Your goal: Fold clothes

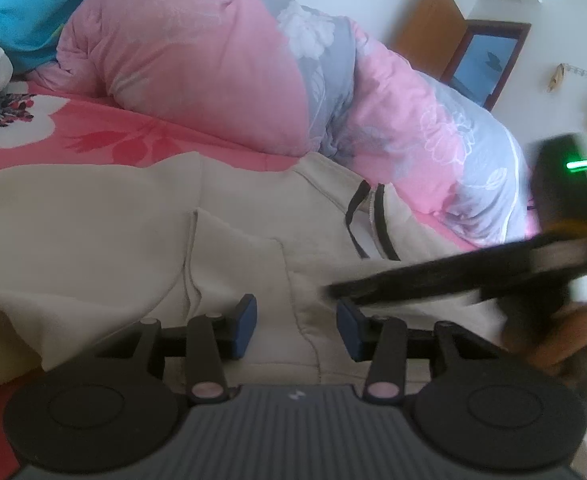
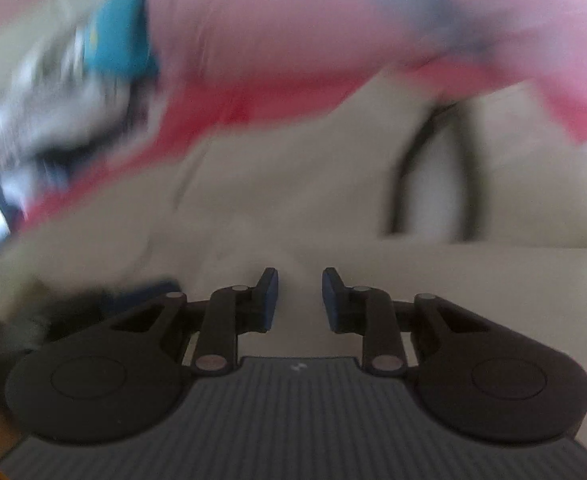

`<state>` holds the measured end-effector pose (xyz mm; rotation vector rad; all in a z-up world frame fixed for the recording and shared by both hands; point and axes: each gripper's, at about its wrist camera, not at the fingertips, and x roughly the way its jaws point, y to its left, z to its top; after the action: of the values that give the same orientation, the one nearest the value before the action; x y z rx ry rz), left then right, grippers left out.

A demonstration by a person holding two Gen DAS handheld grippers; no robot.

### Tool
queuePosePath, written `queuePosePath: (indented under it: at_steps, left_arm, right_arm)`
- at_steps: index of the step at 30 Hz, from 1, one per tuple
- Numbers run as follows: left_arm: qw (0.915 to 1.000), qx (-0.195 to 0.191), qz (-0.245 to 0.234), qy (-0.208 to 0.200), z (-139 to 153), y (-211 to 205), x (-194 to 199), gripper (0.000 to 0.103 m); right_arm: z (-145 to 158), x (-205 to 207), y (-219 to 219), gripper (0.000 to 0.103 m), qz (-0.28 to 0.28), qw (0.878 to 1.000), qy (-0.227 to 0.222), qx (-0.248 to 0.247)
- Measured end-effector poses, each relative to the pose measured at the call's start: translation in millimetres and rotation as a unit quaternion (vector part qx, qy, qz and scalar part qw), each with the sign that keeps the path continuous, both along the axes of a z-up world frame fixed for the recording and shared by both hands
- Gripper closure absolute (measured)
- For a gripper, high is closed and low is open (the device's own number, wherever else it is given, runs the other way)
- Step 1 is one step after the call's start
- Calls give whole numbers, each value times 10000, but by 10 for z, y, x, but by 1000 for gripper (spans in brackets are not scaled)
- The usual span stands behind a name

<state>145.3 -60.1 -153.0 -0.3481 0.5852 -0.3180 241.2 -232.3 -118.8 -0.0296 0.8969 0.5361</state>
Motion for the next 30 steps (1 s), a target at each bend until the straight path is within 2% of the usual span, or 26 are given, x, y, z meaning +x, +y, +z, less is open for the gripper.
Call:
queuePosePath:
  at_steps: [1,5,9,15,19,23,27,29,30]
  left_arm:
    - [10000,-40,7,-7,-1,15,-6,58]
    - [9999,-110,13,-7,-2,43,-10,58]
    - [9998,-178,34,12,-4,67,-7,58]
    - [9997,-222,42,24,-12,86,-2,58]
    - [9997,-230,37,33,-12,91,6,58]
    - [9997,-221,30,41,-13,90,11,58]
    - [9998,-213,28,41,-15,90,11,58]
    - [9998,-206,28,41,-15,90,13,58]
    - [9998,-200,29,42,-15,89,14,58]
  right_arm:
    - [-62,37,97,79,17,10000,21,-72]
    - [88,149,81,79,-361,9991,62,204]
    - [210,36,87,79,-164,9995,-98,236]
    - [-44,388,180,86,-412,9990,-171,101]
    - [151,401,-105,84,-1039,9931,-345,425]
    - [331,91,-530,84,-1214,9888,-282,822]
    - [65,-40,-642,87,-1346,9895,100,508]
    - [-74,60,-784,89,-1600,9827,202,913]
    - [-112,120,-860,95,-1768,9770,259,1163]
